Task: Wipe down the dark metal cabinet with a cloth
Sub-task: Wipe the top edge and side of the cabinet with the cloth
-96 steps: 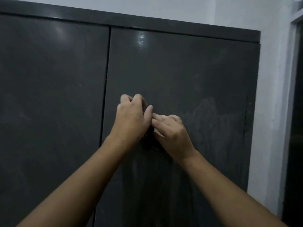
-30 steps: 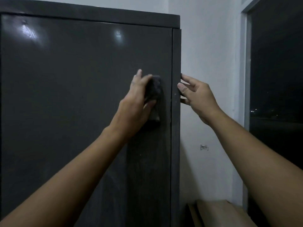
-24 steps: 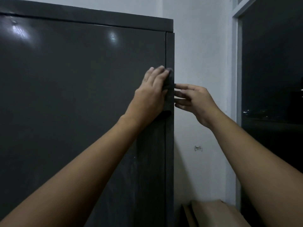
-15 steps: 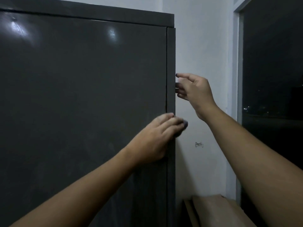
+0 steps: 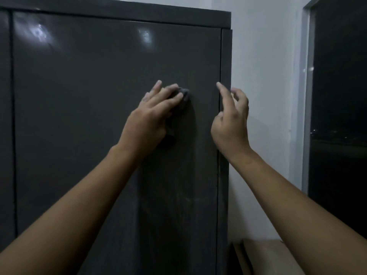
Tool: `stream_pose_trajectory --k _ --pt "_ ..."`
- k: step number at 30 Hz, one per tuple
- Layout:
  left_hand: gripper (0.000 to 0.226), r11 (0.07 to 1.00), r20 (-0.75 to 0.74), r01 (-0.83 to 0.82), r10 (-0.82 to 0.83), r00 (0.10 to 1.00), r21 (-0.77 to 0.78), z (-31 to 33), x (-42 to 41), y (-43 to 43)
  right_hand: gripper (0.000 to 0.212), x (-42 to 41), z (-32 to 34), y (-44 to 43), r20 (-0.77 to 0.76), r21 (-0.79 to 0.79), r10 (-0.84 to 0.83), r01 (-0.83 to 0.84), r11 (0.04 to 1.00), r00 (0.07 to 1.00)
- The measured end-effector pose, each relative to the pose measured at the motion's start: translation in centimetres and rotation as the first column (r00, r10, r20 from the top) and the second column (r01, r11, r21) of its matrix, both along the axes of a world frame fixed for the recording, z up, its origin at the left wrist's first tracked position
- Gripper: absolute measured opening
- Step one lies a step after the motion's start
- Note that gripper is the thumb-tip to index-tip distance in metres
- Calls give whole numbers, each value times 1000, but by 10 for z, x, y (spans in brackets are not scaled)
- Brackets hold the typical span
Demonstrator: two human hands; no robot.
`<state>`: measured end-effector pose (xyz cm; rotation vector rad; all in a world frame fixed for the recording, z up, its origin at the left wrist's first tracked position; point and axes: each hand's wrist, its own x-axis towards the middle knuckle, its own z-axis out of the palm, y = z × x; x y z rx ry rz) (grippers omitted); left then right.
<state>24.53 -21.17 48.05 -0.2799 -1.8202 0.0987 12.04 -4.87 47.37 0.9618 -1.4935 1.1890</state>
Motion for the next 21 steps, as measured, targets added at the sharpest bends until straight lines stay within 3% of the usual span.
stream_pose_trajectory --k 4,8,13,15,17,21 --pt "49 997 -23 -58 59 998 51 -16 3 3 57 13 7 -19 -168 185 -3 34 982 986" --pt "56 990 64 -113 119 991 -85 -58 15 -17 55 14 8 -35 -215 213 -12 59 975 977" --pt "59 939 78 -202 232 970 -278 -91 52 -62 61 11 -3 -44 -337 226 -167 252 941 927" --pt "60 956 -14 -229 231 973 -182 -79 67 -79 62 13 -8 -46 -423 260 -181 311 914 888" --pt "61 971 -152 -236 240 959 42 -55 81 -98 63 13 -11 -48 -477 283 -180 344 895 860" --pt "58 902 -351 -140 296 888 408 -8 91 -118 66 13 -11 -48 -480 274 -193 355 894 856"
